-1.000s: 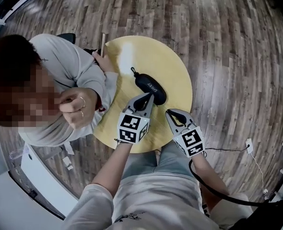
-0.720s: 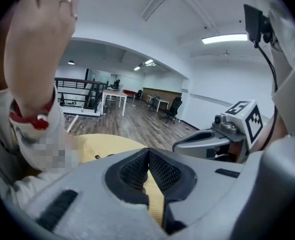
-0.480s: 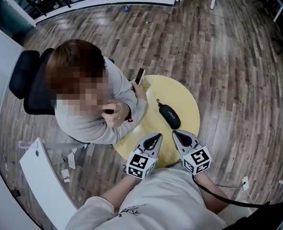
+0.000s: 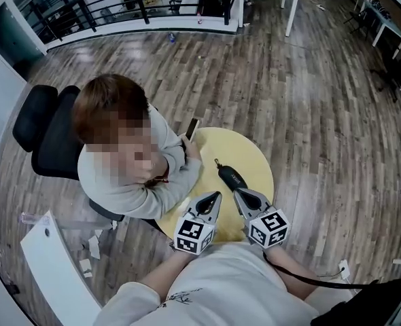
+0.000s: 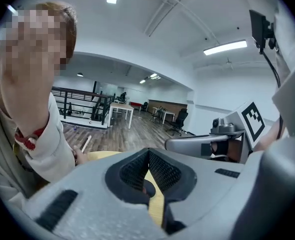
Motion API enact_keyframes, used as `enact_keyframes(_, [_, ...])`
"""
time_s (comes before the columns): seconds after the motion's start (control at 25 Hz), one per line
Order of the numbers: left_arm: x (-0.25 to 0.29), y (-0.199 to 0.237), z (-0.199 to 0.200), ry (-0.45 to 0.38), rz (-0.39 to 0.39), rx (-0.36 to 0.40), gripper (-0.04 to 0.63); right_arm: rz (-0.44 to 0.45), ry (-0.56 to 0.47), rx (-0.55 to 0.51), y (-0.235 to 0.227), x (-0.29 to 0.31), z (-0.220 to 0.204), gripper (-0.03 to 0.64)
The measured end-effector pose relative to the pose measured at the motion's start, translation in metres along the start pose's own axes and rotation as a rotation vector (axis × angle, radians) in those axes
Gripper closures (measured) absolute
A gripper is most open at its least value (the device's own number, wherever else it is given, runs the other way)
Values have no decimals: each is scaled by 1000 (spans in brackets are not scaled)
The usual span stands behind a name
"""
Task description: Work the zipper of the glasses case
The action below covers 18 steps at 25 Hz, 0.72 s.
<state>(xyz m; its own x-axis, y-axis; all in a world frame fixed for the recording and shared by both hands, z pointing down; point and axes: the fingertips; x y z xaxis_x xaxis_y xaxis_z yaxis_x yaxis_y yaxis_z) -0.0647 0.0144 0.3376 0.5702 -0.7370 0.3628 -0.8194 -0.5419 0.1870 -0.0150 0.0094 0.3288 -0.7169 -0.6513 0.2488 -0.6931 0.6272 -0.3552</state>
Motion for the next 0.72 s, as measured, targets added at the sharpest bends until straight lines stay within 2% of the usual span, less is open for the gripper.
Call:
enact_keyframes(0.16, [-3,4,4,-20,16,-15,589,0,-5,20,0,-2,-2,615])
enact_keyframes(0.52, [-9,-2,-8,-1,43,-53,589,20,6,13,4,-5,-8,615])
enact_keyframes(0.72, [-9,-14,-16,18,33,-74,589,25,16,11,7,-19,-17,615])
Point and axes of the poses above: the fingertips, and each gripper's own axes: x forward along the fingers, y to its left, z out of its top, and after that the axes turned 3 degrees about z, right-handed
